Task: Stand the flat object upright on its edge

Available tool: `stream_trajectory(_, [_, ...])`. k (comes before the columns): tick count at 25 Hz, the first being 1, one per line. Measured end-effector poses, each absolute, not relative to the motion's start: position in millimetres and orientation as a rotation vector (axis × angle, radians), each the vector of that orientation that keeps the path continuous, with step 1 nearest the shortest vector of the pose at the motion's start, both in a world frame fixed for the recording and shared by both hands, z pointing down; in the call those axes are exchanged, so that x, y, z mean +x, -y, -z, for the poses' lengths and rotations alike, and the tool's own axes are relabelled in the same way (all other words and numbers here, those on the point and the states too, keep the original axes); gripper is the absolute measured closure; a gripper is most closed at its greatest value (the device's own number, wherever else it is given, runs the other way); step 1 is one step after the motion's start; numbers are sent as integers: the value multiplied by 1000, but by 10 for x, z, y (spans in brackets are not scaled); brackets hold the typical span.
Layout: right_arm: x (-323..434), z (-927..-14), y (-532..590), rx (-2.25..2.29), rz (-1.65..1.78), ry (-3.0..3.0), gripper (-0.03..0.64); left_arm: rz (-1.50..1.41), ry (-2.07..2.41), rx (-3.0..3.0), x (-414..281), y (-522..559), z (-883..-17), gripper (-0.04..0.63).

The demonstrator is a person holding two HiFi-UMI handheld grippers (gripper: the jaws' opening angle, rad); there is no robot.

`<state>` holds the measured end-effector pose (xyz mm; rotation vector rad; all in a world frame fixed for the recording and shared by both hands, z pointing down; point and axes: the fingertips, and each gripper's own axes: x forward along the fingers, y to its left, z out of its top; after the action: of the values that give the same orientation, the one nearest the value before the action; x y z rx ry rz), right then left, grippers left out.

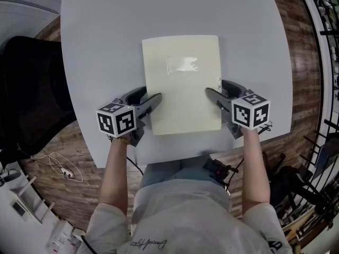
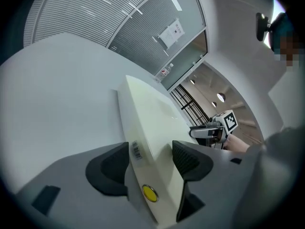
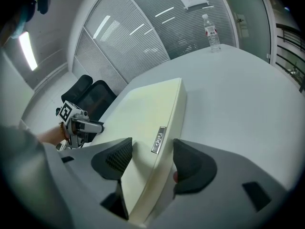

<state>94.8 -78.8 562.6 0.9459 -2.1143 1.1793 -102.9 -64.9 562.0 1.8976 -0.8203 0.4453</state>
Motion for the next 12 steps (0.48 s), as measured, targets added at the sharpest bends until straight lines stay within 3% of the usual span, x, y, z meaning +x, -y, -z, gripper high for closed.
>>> stream_trajectory(12, [946, -5657, 792, 904, -1241, 2092, 354, -471, 796, 1875, -1009, 647, -5654, 316])
